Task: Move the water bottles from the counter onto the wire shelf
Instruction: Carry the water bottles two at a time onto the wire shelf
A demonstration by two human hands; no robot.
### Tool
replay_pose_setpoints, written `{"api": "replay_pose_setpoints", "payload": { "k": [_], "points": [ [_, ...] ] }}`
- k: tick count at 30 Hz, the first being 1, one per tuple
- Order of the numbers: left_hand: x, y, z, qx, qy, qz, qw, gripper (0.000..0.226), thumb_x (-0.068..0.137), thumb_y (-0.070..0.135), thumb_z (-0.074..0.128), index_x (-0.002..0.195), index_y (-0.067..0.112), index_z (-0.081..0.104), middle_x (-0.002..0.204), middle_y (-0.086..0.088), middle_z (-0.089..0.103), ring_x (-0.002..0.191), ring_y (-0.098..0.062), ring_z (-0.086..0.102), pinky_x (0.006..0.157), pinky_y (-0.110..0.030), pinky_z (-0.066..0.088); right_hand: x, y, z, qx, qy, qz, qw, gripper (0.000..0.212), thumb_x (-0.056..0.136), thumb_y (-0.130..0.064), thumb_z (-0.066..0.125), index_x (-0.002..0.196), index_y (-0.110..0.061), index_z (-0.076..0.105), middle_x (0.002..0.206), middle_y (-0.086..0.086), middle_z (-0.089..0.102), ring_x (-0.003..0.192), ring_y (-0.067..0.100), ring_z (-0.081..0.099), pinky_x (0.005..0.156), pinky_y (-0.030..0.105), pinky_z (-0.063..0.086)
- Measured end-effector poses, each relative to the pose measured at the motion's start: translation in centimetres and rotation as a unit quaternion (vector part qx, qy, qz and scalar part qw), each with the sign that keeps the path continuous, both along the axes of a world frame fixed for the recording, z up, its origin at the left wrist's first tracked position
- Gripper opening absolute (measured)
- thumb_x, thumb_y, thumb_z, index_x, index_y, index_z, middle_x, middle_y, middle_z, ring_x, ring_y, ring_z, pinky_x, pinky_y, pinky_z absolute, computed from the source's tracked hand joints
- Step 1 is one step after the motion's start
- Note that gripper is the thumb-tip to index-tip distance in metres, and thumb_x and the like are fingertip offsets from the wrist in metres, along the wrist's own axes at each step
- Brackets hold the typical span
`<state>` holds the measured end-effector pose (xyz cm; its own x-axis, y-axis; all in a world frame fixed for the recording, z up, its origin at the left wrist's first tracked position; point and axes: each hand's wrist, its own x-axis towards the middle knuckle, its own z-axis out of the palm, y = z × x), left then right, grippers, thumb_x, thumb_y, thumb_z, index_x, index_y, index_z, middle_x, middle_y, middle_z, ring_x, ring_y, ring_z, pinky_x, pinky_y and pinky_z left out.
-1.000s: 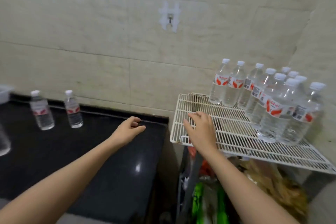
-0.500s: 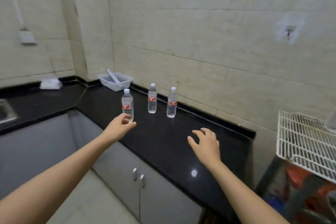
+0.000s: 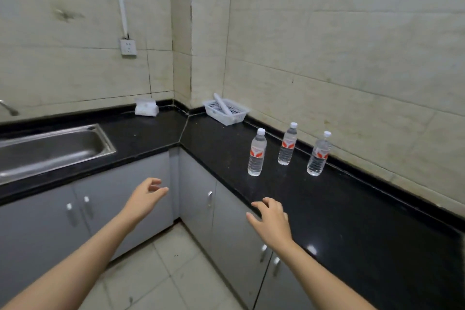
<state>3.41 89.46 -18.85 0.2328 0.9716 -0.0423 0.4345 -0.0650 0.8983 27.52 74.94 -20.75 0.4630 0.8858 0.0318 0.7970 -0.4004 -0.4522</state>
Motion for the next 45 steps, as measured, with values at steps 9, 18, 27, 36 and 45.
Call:
{"api": "replay_pose_setpoints", "payload": {
  "k": [9,18,27,36,45],
  "points": [
    [6.6,2.1,-5.4,-0.056,-0.027,-0.02,0.998,0.032,0.089,0.013,0.055,0.118,0.002,0.052,0.103,-0.013,0.051,0.087,-0.022,0.049,0.058,-0.024,0.04,7.4,2.8,-4.0,-0.017,0.035,-0.087,0.995,0.039,0.09,-0.036,0.051,0.125,-0.019,0.053,0.138,0.006,0.041,0.131,0.024,0.031,0.103,0.037,0.029],
    [19.1,8.3,-8.0,-0.096,-0.007,-0.05,0.994,0.04,0.087,0.016,0.058,0.123,0.004,0.048,0.109,-0.014,0.052,0.094,-0.02,0.048,0.081,-0.026,0.035,17.7,11.1,-5.8,0.033,0.074,-0.091,0.993,0.042,0.088,-0.033,0.054,0.128,-0.018,0.05,0.139,0.009,0.04,0.131,0.026,0.034,0.104,0.039,0.03],
    [29.7,11.7,-10.2,-0.153,0.02,-0.111,0.982,0.067,0.083,0.018,0.064,0.139,0.012,0.029,0.135,-0.017,0.043,0.113,-0.022,0.046,0.089,-0.026,0.036,25.5,14.0,-8.4,0.006,0.116,-0.135,0.984,0.048,0.087,-0.032,0.057,0.131,-0.016,0.047,0.139,0.011,0.04,0.129,0.028,0.035,0.106,0.04,0.032],
    [36.1,18.7,-10.6,-0.062,0.015,-0.151,0.986,0.097,0.069,0.029,0.077,0.145,0.019,0.018,0.148,-0.009,0.031,0.136,-0.025,0.031,0.112,-0.043,0.03,29.5,18.9,-9.7,-0.008,0.132,-0.207,0.969,0.055,0.085,-0.03,0.06,0.134,-0.012,0.043,0.137,0.015,0.041,0.127,0.029,0.036,0.105,0.036,0.032],
    [42.1,25.6,-9.4,-0.022,-0.075,-0.241,0.967,0.075,0.063,0.024,0.081,0.122,0.038,0.038,0.126,0.009,0.047,0.12,-0.013,0.046,0.097,-0.024,0.036,35.2,29.8,-6.1,0.082,0.166,-0.298,0.937,0.085,0.079,-0.028,0.069,0.144,-0.007,0.018,0.149,0.017,0.028,0.138,0.03,0.026,0.111,0.039,0.024]
  ]
}}
